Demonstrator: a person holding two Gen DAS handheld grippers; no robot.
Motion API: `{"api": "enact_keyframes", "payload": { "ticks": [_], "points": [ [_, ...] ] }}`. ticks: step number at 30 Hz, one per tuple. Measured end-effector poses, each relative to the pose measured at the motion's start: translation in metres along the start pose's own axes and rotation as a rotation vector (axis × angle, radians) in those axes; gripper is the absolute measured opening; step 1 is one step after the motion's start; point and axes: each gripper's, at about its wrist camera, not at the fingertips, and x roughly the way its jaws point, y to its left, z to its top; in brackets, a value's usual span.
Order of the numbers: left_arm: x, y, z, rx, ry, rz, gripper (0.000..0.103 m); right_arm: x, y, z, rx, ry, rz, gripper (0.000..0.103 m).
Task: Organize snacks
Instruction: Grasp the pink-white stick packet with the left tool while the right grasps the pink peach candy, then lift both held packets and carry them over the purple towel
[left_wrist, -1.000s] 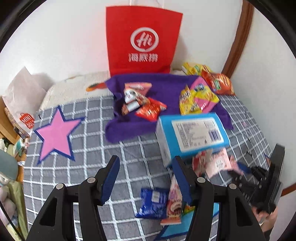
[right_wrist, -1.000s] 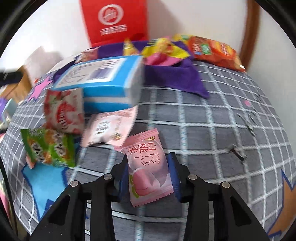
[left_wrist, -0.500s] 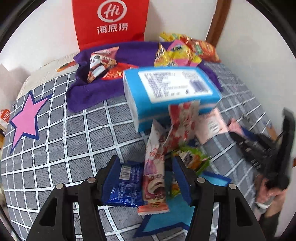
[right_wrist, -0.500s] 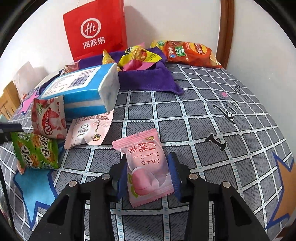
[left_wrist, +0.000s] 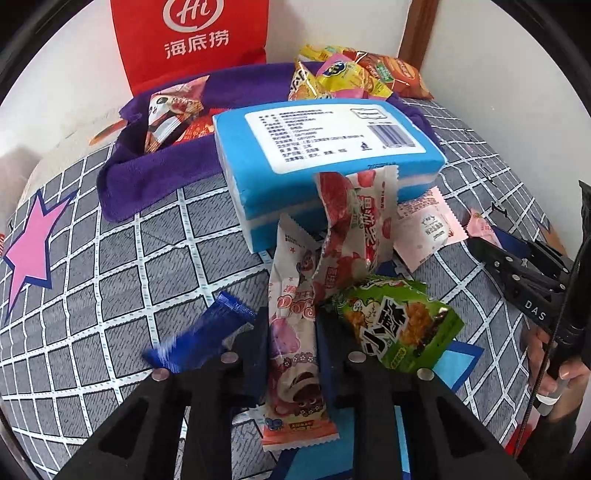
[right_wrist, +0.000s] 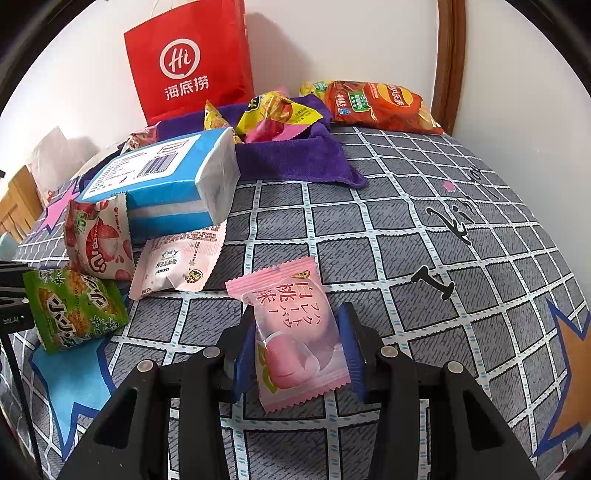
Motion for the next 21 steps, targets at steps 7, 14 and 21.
{"api": "enact_keyframes", "payload": {
  "ticks": [7,14,21],
  "points": [
    [-0.014,0.015,0.002,-0.054,-0.016,-0.051,0.019,0.000,-0.001,0.000,0.001,0.000,0.003,0.043],
    [-0.038,0.031,0.002,-0.108,-0.069,-0.041,0.019,0.000,-0.003,0.000,0.012,-0.002,0.017,0.043],
    [-0.054,0.028,0.010,-0.110,-0.115,-0.065,0.019,-0.009,-0.007,0.003,0.029,0.005,0.032,0.039]
  ]
}}
